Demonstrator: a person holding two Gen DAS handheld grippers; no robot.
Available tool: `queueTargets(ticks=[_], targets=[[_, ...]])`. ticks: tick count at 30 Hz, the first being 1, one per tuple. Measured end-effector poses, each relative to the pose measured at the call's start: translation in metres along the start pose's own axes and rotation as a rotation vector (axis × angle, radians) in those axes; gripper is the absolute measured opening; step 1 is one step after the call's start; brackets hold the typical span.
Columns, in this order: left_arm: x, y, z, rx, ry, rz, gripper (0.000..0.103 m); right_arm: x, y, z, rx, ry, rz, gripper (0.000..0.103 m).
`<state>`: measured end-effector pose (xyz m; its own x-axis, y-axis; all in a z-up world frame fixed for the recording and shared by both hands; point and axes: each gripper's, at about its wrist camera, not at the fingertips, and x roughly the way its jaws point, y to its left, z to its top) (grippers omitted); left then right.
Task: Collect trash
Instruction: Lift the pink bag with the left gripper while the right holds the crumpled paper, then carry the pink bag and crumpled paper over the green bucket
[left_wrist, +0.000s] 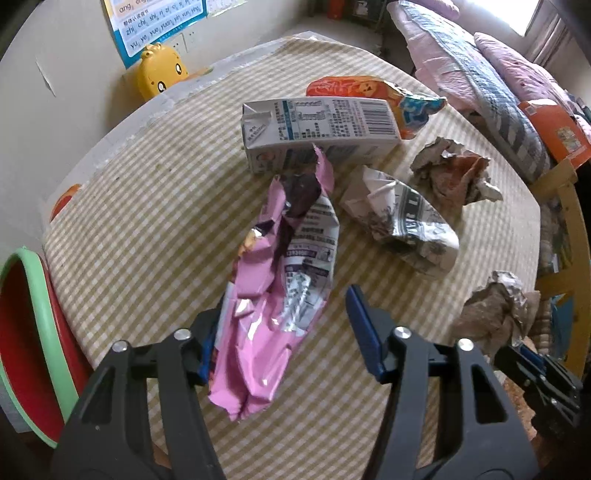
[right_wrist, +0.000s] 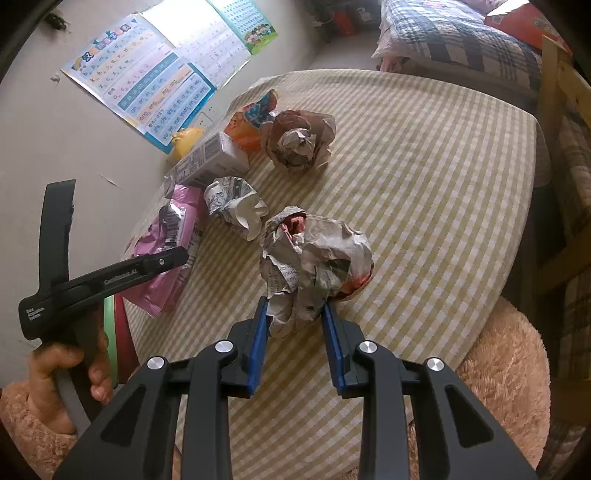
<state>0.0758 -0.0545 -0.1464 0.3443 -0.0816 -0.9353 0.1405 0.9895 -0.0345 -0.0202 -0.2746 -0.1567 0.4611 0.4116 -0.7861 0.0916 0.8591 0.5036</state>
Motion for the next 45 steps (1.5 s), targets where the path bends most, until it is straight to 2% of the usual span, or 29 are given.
queueTargets(ticks=[6,8,17,24,45], targets=[[-0.006,0.008,-0.004,-0.027,-0.018,-0.008,0.040,0.000,0.001,0.000,-0.003,-0.001,-0.001,0.027],[-0.012,0.010,-0.008,-0.043,-0.030,-0.027,0.030,0.000,0.000,0.000,-0.004,-0.002,-0.001,0.027],[-0.063,0.017,-0.032,-0.084,-0.140,-0.079,0.029,-0.006,0.010,-0.001,-0.030,-0.014,-0.003,0.027],[-0.093,0.028,-0.043,-0.113,-0.211,-0.077,0.029,-0.016,0.030,0.001,-0.064,-0.033,0.029,0.027],[-0.110,0.059,-0.059,-0.175,-0.254,-0.104,0.029,-0.025,0.092,-0.003,-0.199,-0.042,0.053,0.027]])
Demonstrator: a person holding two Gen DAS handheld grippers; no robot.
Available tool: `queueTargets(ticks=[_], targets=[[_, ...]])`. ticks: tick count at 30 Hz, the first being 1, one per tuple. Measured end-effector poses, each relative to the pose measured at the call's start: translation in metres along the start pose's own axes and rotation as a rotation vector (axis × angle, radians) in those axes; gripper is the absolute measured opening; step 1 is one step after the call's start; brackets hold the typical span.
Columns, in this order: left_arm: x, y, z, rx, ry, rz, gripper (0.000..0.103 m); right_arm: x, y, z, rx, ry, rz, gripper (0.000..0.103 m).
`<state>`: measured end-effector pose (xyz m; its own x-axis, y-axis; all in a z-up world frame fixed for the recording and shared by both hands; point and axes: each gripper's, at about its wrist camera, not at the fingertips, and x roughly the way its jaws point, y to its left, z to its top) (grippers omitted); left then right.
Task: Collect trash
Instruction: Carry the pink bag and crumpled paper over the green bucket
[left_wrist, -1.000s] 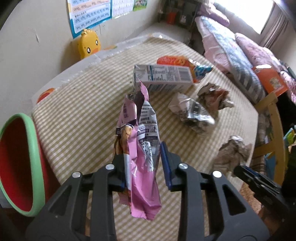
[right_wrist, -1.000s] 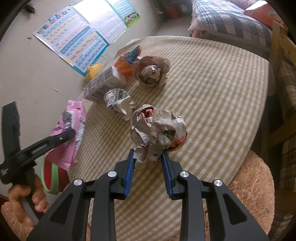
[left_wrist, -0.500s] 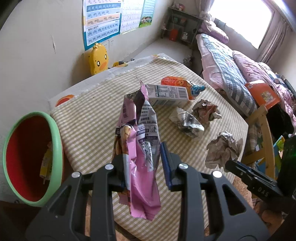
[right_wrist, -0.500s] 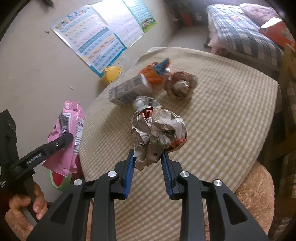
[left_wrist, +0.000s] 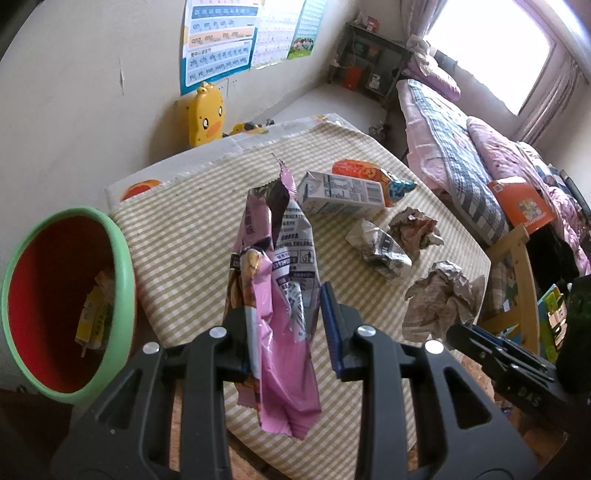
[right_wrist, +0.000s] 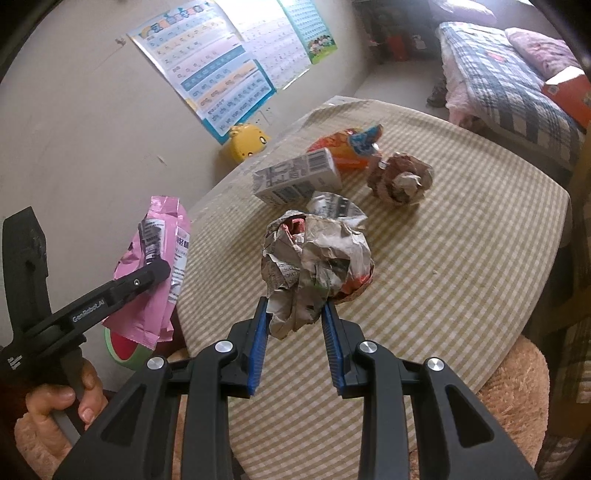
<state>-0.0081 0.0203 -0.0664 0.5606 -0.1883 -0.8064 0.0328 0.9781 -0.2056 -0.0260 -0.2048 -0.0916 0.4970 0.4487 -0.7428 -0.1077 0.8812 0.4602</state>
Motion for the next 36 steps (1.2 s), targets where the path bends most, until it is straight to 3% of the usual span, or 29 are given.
queueTargets(ticks=[12,36], targets=[[-0.017,0.046,-0.003,-0.073,-0.032,0.028,0.029,0.009,0.042,0.007,-0.084,0.019,0.019,0.027],[-0.034,0.178,-0.024,-0.278,-0.030,0.222,0.029,0.068,0.151,0.010,-0.277,0.120,0.126,0.027]])
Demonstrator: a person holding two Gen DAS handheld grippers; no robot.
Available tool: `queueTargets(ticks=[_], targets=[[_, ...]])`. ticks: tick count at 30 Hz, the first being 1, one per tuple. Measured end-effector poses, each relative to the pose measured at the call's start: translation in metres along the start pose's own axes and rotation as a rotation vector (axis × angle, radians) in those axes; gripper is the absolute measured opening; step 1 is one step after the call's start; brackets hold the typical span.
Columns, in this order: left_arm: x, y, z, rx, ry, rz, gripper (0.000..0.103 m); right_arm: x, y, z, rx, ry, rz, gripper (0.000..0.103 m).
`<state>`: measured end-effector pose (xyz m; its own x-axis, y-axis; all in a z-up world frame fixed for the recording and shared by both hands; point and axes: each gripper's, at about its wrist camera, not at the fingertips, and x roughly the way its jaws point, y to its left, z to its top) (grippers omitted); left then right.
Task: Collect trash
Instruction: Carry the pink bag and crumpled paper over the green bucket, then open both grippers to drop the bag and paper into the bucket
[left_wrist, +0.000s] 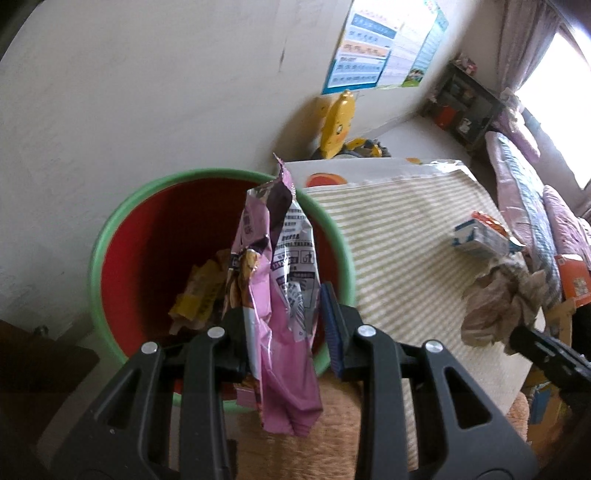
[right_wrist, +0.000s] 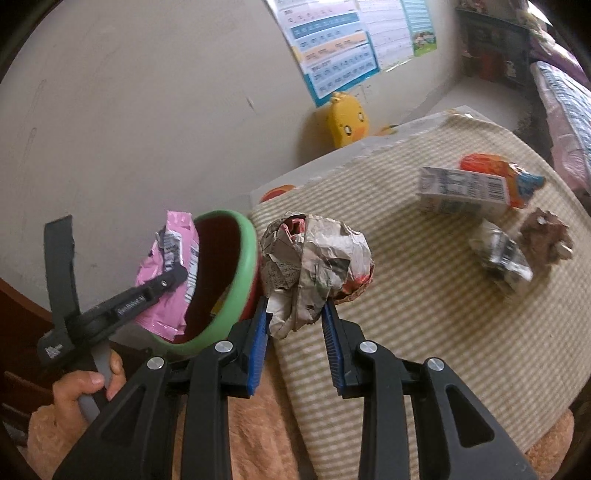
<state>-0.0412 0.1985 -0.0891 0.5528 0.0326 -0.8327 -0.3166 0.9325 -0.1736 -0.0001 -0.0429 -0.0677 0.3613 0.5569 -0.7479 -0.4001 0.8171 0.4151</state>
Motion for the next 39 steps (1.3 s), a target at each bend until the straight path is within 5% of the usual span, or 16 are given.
queueTargets(ticks=[22,26,31,39], targets=[[0.006,0.060,0.000,-0.068,0.027,0.126,0.035,0.088,0.095,0.031,-0.140,0.139,0.155,0.029],[0.002,0.061,0.001,-0.076,0.004,0.142,0.058,0.094,0.106,0.033,-0.171,0.136,0.157,0.045],[0.000,0.062,0.003,-0.091,-0.008,0.152,0.069,0.090,0.113,0.036,-0.201,0.102,0.165,0.063],[-0.005,0.059,0.003,-0.094,-0.016,0.162,0.070,0.081,0.110,0.036,-0.196,0.084,0.182,0.071]])
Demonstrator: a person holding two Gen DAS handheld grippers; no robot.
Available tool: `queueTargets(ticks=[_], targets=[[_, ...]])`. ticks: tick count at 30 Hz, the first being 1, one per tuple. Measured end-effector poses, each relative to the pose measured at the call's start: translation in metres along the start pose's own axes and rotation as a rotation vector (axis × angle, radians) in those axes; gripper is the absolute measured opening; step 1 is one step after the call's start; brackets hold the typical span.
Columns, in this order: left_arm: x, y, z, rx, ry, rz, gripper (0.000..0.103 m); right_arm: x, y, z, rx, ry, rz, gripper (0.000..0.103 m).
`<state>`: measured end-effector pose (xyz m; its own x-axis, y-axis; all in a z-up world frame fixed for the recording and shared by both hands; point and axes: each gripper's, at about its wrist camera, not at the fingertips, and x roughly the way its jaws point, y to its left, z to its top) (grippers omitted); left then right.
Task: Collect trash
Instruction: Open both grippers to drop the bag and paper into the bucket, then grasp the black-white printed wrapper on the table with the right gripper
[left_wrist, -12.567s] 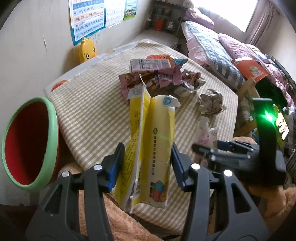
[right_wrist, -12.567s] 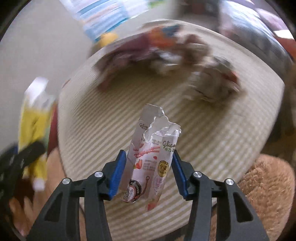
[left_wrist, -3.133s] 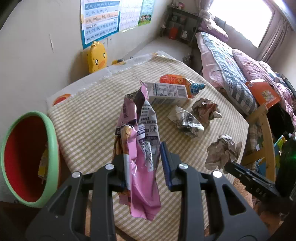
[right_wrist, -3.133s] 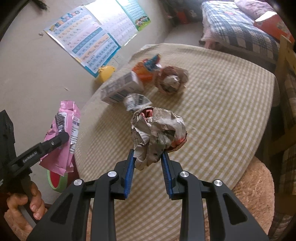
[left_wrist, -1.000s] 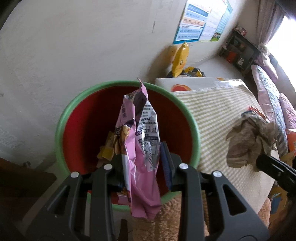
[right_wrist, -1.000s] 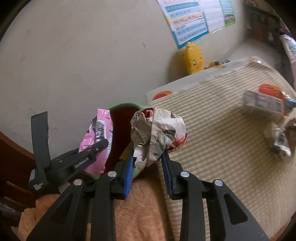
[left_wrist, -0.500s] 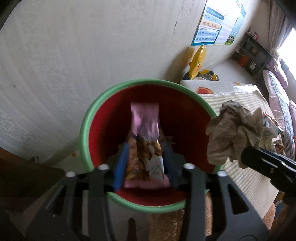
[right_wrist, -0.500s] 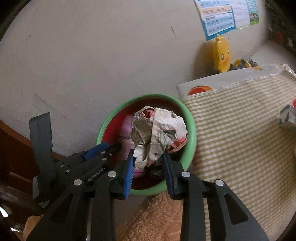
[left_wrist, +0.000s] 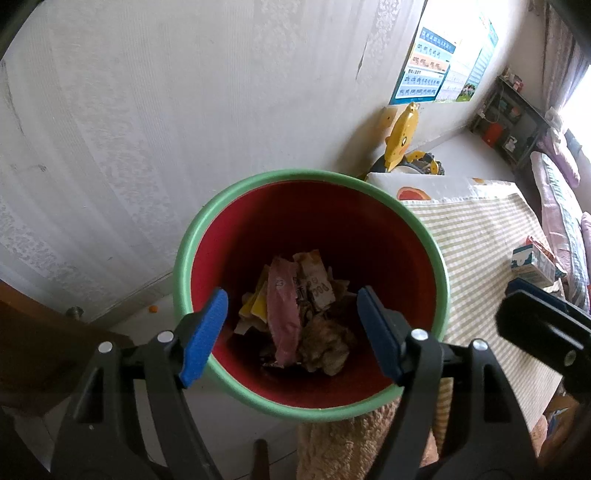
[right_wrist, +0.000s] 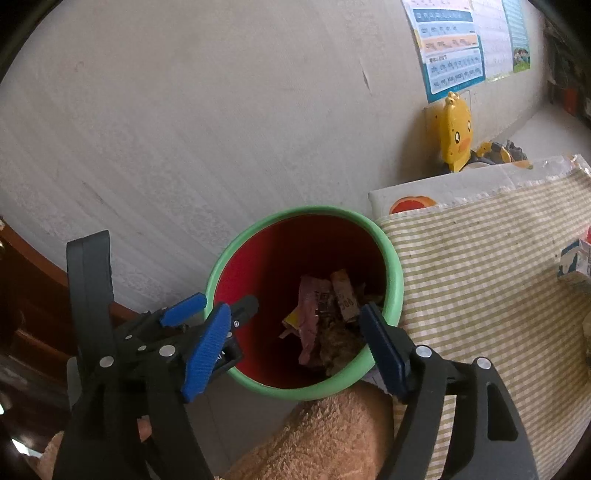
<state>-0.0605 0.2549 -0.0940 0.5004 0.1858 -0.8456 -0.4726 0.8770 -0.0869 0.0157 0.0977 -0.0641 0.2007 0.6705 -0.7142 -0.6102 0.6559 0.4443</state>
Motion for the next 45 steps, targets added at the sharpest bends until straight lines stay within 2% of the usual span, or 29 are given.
queueTargets(ticks=[8,10,13,17,19,21,25,28,29,30,34,37,40,42,45], targets=[[-0.004,-0.006,-0.001,0.013,-0.004,-0.006,0.071,-0.023,-0.026,-0.006,0.063,-0.041,0.010,0.071],[-0.006,-0.007,-0.002,0.018,-0.007,-0.008,0.071,-0.035,-0.043,-0.012,0.069,-0.066,-0.030,0.073],[-0.007,-0.009,-0.003,0.025,-0.009,-0.007,0.071,-0.056,-0.092,-0.024,0.137,-0.100,-0.166,0.073],[-0.008,-0.020,-0.006,0.054,-0.014,-0.015,0.071,-0.092,-0.170,-0.044,0.247,-0.155,-0.458,0.073],[-0.007,-0.034,-0.007,0.091,-0.011,-0.024,0.071,-0.103,-0.201,-0.052,0.293,-0.160,-0.547,0.073],[-0.007,-0.050,-0.007,0.130,-0.004,-0.044,0.071,-0.103,-0.229,-0.057,0.336,-0.112,-0.589,0.073],[-0.015,-0.087,-0.010,0.241,-0.014,-0.088,0.071,-0.098,-0.261,-0.064,0.392,-0.056,-0.536,0.073],[-0.021,-0.121,-0.015,0.344,-0.006,-0.138,0.076,-0.088,-0.273,-0.066,0.394,-0.024,-0.497,0.071],[-0.022,-0.129,-0.016,0.365,-0.004,-0.150,0.076,-0.088,-0.273,-0.065,0.396,-0.013,-0.484,0.060],[-0.022,-0.137,-0.016,0.384,-0.002,-0.161,0.076,-0.085,-0.275,-0.067,0.397,0.003,-0.463,0.053],[-0.022,-0.179,-0.013,0.465,-0.002,-0.210,0.077,-0.095,-0.271,-0.079,0.401,-0.030,-0.412,0.052],[-0.018,-0.223,-0.010,0.600,-0.021,-0.231,0.079,-0.113,-0.262,-0.101,0.420,-0.066,-0.378,0.052],[-0.005,-0.281,-0.015,0.830,-0.035,-0.221,0.082,-0.131,-0.251,-0.138,0.448,-0.078,-0.368,0.052],[0.006,-0.312,-0.016,0.948,-0.046,-0.207,0.082,-0.141,-0.248,-0.158,0.476,-0.088,-0.367,0.052],[0.028,-0.362,-0.023,1.130,-0.021,-0.181,0.082,-0.152,-0.252,-0.178,0.537,-0.102,-0.348,0.052]])
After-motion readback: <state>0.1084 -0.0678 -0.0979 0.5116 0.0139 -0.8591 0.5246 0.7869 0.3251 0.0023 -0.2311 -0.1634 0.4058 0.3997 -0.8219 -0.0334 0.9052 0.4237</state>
